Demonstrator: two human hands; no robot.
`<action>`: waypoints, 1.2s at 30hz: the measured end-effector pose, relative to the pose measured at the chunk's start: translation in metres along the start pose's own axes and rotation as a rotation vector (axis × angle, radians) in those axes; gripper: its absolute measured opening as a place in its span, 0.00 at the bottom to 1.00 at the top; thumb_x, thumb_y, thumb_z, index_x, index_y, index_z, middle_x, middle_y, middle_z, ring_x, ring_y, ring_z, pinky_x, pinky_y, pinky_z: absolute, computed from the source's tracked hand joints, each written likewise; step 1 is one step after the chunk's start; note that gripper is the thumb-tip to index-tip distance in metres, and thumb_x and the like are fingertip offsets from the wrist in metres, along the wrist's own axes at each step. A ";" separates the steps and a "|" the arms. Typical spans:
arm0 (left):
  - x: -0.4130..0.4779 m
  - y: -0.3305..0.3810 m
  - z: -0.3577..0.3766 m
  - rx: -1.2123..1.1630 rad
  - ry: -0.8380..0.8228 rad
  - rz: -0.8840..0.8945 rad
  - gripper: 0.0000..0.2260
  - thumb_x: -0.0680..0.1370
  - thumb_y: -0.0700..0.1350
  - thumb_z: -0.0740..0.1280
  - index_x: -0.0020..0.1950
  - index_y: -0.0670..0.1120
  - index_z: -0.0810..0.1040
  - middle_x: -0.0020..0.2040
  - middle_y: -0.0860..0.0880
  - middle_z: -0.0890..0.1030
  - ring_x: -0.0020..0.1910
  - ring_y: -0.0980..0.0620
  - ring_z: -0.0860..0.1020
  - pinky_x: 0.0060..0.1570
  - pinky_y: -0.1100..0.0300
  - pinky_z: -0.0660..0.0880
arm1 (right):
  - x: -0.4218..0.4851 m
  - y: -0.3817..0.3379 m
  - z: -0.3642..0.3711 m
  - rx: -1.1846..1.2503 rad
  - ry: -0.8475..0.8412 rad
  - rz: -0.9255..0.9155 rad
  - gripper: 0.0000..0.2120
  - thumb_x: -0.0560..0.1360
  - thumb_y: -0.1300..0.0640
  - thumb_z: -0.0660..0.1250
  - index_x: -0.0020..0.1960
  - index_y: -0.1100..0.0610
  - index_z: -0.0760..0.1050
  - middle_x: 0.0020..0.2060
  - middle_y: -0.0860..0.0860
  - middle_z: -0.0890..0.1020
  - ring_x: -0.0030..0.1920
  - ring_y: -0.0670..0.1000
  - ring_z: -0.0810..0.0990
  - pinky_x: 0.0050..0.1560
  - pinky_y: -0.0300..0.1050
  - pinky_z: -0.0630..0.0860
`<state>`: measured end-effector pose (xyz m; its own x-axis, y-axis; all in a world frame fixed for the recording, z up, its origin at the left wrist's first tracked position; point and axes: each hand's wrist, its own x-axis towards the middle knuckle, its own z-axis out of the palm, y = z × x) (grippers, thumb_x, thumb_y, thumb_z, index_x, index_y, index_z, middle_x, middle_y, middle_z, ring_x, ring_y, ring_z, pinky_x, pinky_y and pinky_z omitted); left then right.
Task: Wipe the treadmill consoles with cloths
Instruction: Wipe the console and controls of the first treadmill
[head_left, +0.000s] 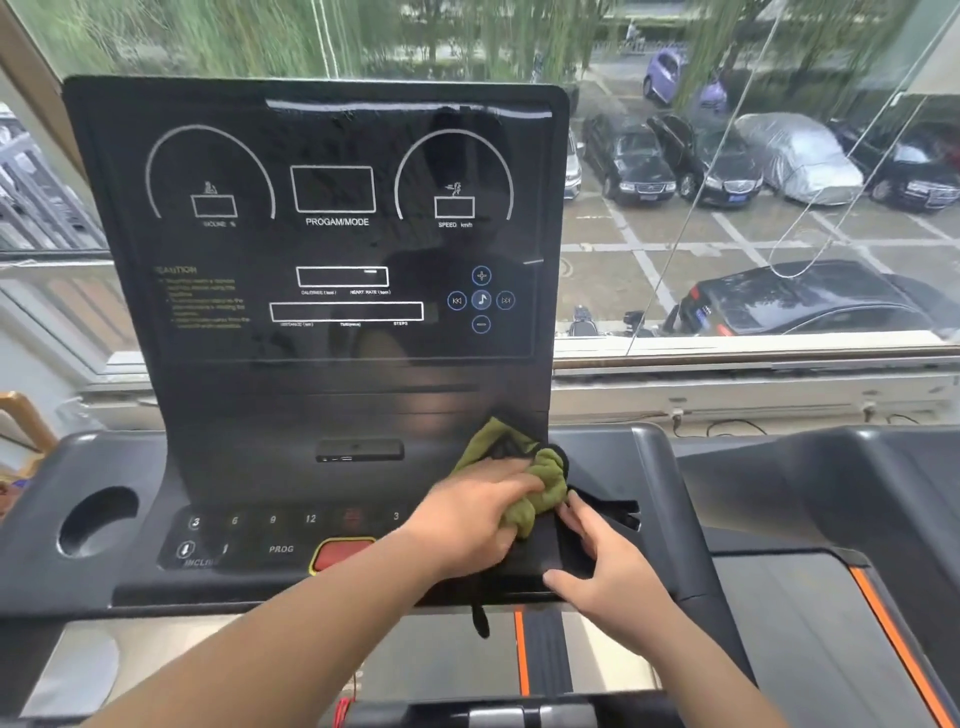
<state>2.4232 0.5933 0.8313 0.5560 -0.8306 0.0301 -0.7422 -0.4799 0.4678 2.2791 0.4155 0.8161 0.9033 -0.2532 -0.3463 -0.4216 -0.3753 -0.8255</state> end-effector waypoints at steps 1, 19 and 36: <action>0.005 -0.003 -0.001 0.021 0.043 -0.018 0.25 0.78 0.50 0.62 0.75 0.57 0.71 0.78 0.57 0.69 0.78 0.53 0.65 0.78 0.54 0.64 | 0.000 0.000 0.000 0.017 -0.011 0.009 0.47 0.72 0.54 0.75 0.84 0.42 0.55 0.67 0.25 0.70 0.66 0.26 0.70 0.65 0.31 0.70; -0.031 0.045 0.036 -0.158 0.157 -0.206 0.25 0.71 0.47 0.65 0.69 0.55 0.79 0.73 0.56 0.76 0.72 0.53 0.73 0.70 0.55 0.72 | -0.003 0.001 0.006 -0.046 0.010 -0.021 0.53 0.62 0.50 0.78 0.82 0.39 0.58 0.67 0.30 0.75 0.70 0.40 0.75 0.70 0.43 0.75; -0.054 0.057 0.029 -0.123 0.191 -0.239 0.20 0.67 0.47 0.64 0.57 0.58 0.82 0.61 0.61 0.81 0.60 0.57 0.79 0.56 0.61 0.76 | -0.008 -0.006 0.006 -0.073 -0.015 0.043 0.53 0.71 0.67 0.73 0.85 0.42 0.49 0.76 0.38 0.70 0.62 0.34 0.78 0.55 0.30 0.77</action>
<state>2.3397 0.6028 0.8313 0.7777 -0.6251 0.0665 -0.5383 -0.6076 0.5841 2.2750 0.4251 0.8205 0.8850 -0.2571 -0.3882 -0.4645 -0.4286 -0.7750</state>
